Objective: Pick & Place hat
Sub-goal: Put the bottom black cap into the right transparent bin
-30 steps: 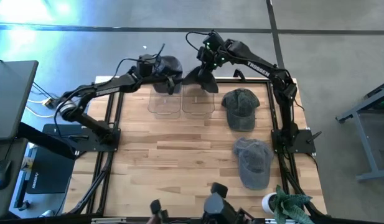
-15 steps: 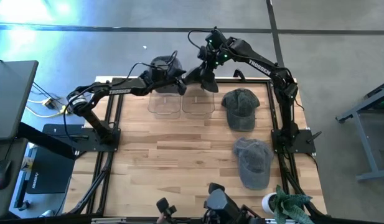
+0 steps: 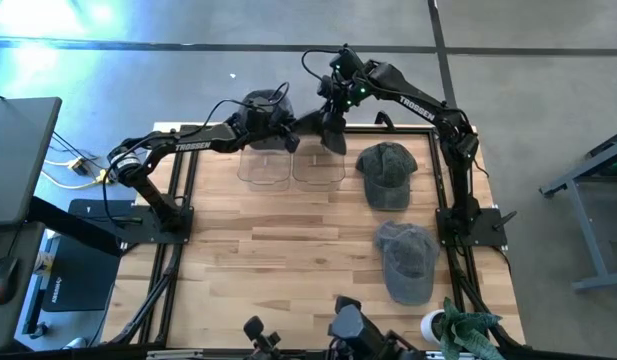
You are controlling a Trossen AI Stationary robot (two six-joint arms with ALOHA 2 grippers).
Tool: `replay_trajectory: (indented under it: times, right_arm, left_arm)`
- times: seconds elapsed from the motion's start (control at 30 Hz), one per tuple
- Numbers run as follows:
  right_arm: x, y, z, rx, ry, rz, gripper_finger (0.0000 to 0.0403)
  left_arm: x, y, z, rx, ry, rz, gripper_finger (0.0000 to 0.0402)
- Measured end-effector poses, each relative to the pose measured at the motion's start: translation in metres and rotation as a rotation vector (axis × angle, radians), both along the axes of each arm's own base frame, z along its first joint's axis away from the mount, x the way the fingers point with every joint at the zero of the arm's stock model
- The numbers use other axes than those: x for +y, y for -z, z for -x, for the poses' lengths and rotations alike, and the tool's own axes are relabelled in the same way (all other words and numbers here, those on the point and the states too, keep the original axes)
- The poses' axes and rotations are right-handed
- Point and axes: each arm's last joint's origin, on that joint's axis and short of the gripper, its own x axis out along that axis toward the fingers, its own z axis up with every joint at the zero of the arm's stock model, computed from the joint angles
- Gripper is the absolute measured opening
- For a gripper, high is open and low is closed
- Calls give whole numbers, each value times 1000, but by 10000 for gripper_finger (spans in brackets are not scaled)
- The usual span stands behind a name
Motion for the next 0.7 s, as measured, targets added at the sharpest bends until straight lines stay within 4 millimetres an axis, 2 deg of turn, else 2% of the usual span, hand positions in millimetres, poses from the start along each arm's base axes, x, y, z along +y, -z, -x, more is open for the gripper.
replay_trajectory:
  times: [0.1,0.2,0.33,0.47,0.57,0.7]
  right_arm:
    - [0,1,1,12,11,-10,66]
    - [-3,1,6,41,82,-29,107]
    - [-10,-2,21,82,210,-55,173]
    - [-6,-11,37,139,258,-73,222]
    - [0,-16,47,197,290,-75,236]
    - [6,-9,51,255,276,-150,237]
  left_arm:
    - [0,1,0,-33,-28,58,46]
    - [-1,1,0,-69,-47,115,8]
    - [0,1,1,-82,-87,183,17]
    - [5,-7,2,-76,-104,203,11]
    - [11,-12,5,-80,-127,200,3]
    - [16,-14,7,-99,-149,210,6]
